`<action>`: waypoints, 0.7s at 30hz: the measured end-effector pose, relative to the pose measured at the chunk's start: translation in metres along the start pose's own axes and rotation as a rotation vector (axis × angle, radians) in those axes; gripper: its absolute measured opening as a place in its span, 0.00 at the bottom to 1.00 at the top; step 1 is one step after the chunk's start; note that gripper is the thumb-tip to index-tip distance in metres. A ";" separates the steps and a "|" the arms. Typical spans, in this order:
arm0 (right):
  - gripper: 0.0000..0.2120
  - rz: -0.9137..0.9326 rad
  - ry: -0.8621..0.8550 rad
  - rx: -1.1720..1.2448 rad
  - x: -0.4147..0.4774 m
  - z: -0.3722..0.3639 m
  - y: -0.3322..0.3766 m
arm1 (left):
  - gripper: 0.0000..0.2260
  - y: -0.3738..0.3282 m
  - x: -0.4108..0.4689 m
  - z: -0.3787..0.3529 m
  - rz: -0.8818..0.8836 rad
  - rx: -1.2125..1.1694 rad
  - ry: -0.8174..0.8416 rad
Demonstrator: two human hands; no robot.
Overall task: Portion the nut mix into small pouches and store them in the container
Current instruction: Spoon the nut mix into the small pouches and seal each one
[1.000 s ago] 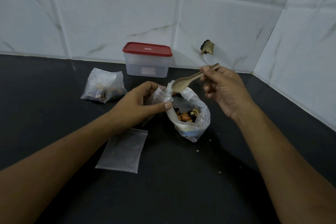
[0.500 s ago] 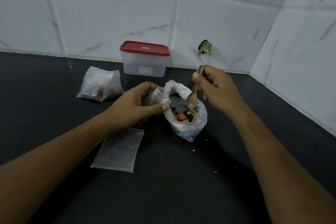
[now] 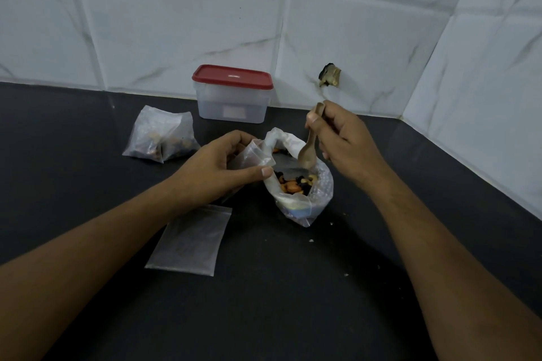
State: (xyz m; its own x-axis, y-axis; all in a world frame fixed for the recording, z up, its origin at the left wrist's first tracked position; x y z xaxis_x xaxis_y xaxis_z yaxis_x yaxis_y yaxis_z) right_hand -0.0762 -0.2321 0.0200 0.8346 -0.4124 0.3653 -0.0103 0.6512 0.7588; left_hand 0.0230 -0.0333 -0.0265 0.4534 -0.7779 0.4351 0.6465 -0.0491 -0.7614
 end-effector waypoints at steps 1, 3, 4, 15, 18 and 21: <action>0.13 0.011 0.008 -0.024 0.000 -0.001 0.000 | 0.25 0.000 0.000 0.000 0.000 0.001 -0.001; 0.12 0.033 0.022 -0.083 -0.002 -0.001 0.001 | 0.25 0.000 0.000 0.000 0.002 -0.001 -0.005; 0.12 0.049 0.019 -0.119 -0.002 -0.001 0.002 | 0.25 0.000 0.000 0.000 0.001 -0.002 -0.007; 0.14 -0.122 -0.112 -0.026 0.005 0.006 -0.013 | 0.29 0.003 0.000 0.000 -0.001 -0.004 -0.010; 0.13 -0.138 -0.132 0.006 0.005 0.006 -0.014 | 0.27 0.003 0.000 -0.001 0.006 -0.015 -0.005; 0.14 -0.095 -0.144 -0.001 0.004 0.006 -0.010 | 0.29 0.004 0.000 0.000 0.005 -0.014 -0.004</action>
State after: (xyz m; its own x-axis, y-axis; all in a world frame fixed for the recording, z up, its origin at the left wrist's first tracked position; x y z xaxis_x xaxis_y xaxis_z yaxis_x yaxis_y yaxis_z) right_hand -0.0763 -0.2442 0.0175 0.7439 -0.5595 0.3655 0.0656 0.6054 0.7932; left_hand 0.0255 -0.0335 -0.0294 0.4589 -0.7756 0.4335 0.6357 -0.0543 -0.7701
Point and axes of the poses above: each hand's wrist, its own x-axis towards the middle knuckle, its own z-axis out of the back of the hand, y = z × x, the point moved 5 cm from there along x, towards the middle knuckle, and after that the axes turned 13 degrees about -z, right-handed, at the moved point
